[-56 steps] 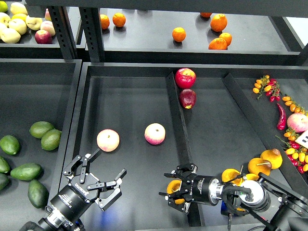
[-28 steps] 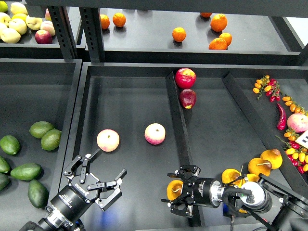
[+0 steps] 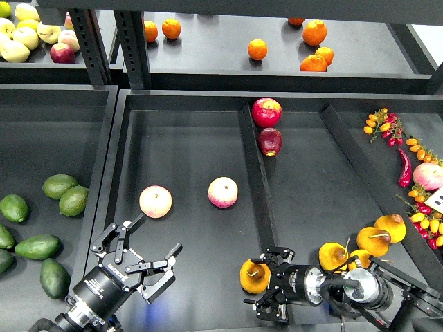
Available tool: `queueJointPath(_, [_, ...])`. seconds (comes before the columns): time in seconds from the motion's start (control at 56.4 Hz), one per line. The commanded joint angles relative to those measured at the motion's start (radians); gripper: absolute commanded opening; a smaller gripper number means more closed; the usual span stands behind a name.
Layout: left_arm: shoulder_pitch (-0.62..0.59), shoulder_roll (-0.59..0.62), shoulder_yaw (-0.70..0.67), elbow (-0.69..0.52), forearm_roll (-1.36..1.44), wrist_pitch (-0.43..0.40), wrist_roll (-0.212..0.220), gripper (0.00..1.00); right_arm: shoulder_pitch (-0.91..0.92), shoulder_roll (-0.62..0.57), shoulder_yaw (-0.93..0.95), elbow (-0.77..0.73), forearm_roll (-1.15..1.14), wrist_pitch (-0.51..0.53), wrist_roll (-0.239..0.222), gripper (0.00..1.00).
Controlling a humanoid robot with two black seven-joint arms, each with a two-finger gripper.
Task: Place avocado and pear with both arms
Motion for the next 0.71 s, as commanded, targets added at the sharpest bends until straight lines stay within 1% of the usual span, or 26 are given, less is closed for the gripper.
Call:
queueJointPath(0.0, [0.000, 0.000, 0.000, 0.000, 0.000, 0.000, 0.000, 0.99, 0.001, 0.018, 0.006, -0.025, 0.000, 0.000, 0.000, 0.99])
queueJointPath(0.461, [0.000, 0.000, -0.001, 0.002, 0.000, 0.000, 0.000, 0.99, 0.001, 0.033, -0.001, -0.069, -0.022, 0.002, 0.000, 0.98])
queueJointPath(0.602, [0.000, 0.000, 0.000, 0.000, 0.000, 0.000, 0.000, 0.99, 0.001, 0.033, -0.001, -0.072, -0.031, 0.011, 0.000, 0.89])
queueJointPath(0.691, [0.000, 0.000, -0.001, 0.000, 0.000, 0.000, 0.000, 0.99, 0.001, 0.033, 0.001, -0.078, -0.031, 0.011, 0.000, 0.80])
